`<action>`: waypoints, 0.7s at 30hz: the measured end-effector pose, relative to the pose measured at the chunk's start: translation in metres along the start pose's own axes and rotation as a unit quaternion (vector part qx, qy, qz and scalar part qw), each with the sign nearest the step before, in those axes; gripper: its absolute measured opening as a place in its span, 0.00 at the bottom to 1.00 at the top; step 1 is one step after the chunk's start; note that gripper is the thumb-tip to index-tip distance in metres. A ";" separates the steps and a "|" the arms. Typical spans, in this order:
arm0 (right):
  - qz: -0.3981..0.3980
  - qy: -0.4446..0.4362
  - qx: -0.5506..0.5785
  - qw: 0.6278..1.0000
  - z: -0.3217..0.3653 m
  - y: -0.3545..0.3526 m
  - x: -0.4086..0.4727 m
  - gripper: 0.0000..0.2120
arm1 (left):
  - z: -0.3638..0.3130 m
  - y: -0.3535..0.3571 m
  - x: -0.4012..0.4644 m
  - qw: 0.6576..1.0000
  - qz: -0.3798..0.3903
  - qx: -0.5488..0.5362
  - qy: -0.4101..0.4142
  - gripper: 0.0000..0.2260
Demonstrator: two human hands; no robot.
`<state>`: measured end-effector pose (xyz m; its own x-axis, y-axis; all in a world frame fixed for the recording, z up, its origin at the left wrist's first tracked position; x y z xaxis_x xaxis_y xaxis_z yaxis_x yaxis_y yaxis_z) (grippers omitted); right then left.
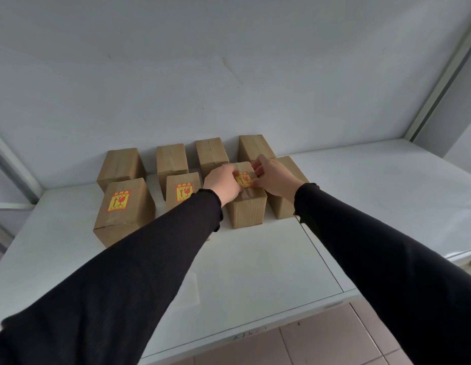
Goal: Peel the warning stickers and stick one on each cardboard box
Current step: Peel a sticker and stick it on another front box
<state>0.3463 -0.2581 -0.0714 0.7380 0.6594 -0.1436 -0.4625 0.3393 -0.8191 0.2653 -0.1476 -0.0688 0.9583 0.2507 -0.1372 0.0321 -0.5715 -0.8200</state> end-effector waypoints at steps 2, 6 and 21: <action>-0.005 0.000 0.007 1.000 0.000 0.003 -0.004 0.19 | 0.002 0.000 0.000 1.000 -0.003 0.010 0.001 0.16; -0.010 0.026 0.029 0.999 0.000 0.006 -0.007 0.19 | 0.011 0.002 0.002 1.000 -0.011 0.000 -0.018 0.17; -0.186 -0.099 -0.026 0.977 0.065 0.006 -0.086 0.11 | 0.018 -0.064 -0.116 0.990 -0.079 0.066 0.098 0.11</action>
<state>0.2482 -0.2688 -0.0282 0.7388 0.6151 0.2753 -0.1508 0.5490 -0.8221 0.1466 -0.1257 -0.0105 0.9815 0.1645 0.0981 0.1606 -0.4279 -0.8894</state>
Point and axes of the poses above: each hand's wrist, its own x-axis towards the middle knuckle, its own y-axis out of the palm, z = x × y, the point moved 9 cm from there along x, towards the middle knuckle, and after that the axes turned 13 degrees about z, right-handed, at the moved point
